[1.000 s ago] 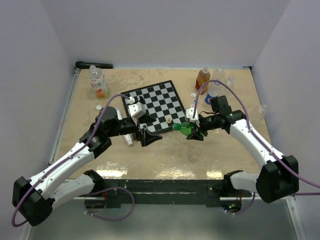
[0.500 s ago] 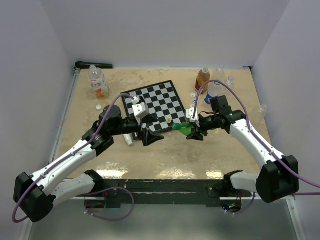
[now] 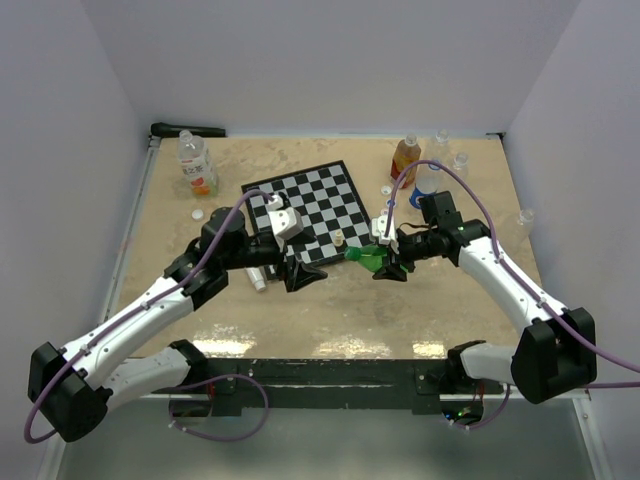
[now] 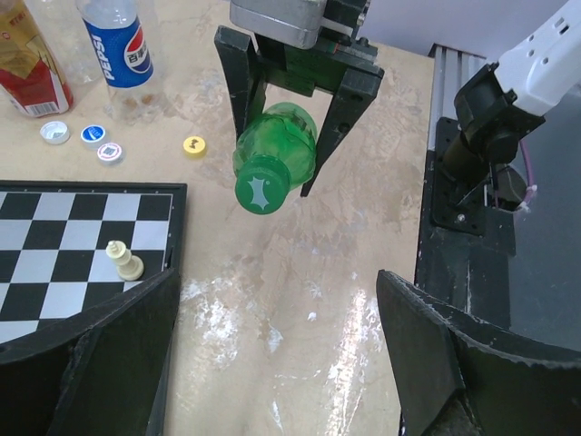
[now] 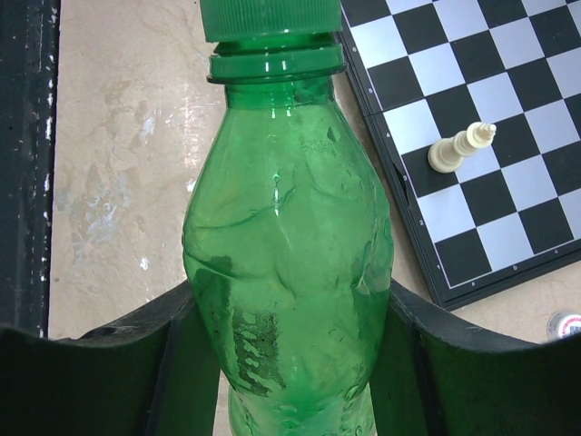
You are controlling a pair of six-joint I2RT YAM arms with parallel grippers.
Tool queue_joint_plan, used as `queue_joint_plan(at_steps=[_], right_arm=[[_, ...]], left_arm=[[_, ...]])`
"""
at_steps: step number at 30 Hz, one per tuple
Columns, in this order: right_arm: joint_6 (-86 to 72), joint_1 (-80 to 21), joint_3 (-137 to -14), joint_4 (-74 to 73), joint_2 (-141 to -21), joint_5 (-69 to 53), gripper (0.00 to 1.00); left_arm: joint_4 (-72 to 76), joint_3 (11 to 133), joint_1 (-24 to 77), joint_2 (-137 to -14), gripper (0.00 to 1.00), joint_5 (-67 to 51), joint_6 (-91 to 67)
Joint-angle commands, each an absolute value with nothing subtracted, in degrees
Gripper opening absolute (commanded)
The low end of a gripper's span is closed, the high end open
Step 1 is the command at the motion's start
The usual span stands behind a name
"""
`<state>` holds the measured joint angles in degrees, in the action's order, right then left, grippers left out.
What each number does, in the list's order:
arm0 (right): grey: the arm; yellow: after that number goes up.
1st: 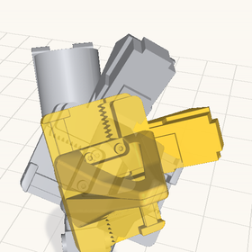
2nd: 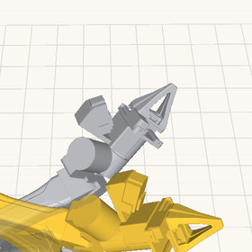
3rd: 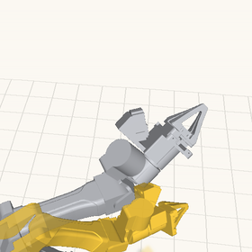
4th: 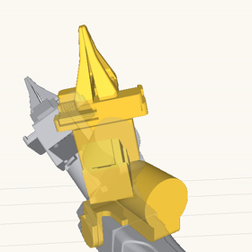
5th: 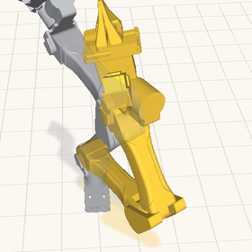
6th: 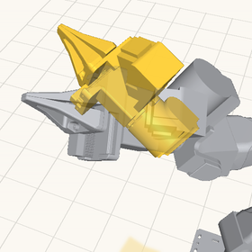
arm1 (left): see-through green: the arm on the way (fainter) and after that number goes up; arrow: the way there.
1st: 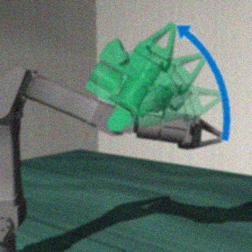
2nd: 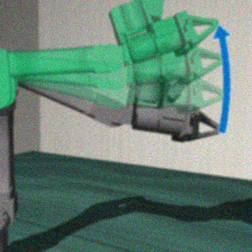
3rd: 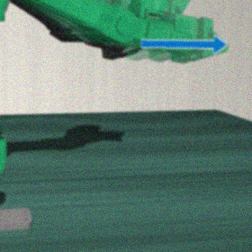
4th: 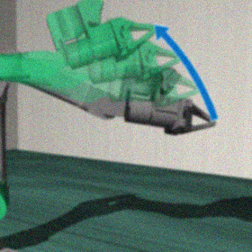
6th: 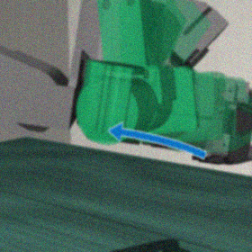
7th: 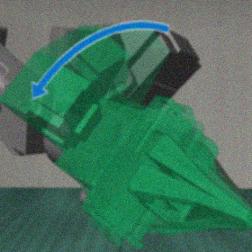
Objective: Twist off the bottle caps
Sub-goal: Unscrew the bottle cap from the plastic bottle.
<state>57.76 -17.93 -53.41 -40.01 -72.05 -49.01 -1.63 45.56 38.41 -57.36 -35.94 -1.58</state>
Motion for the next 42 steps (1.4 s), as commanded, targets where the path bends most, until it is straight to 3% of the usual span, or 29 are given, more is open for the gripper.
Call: queue_joint_plan(at_steps=[1, 20, 42], right_arm=[[58.8, -17.7, -56.2, -41.0, -72.0, -50.3, 0.04], [60.0, -17.7, -56.5, -42.2, -72.7, -50.6, 0.03], [60.3, -17.7, -56.6, -42.6, -72.9, -50.6, 0.03]], left_arm=[[-1.8, 48.4, 38.7, -58.1, 0.93, -35.9, 2.5], [9.0, 51.1, 39.2, -67.1, 0.88, -41.7, 4.5], [13.0, 53.7, 42.9, -77.3, 0.49, -42.4, 3.3]])
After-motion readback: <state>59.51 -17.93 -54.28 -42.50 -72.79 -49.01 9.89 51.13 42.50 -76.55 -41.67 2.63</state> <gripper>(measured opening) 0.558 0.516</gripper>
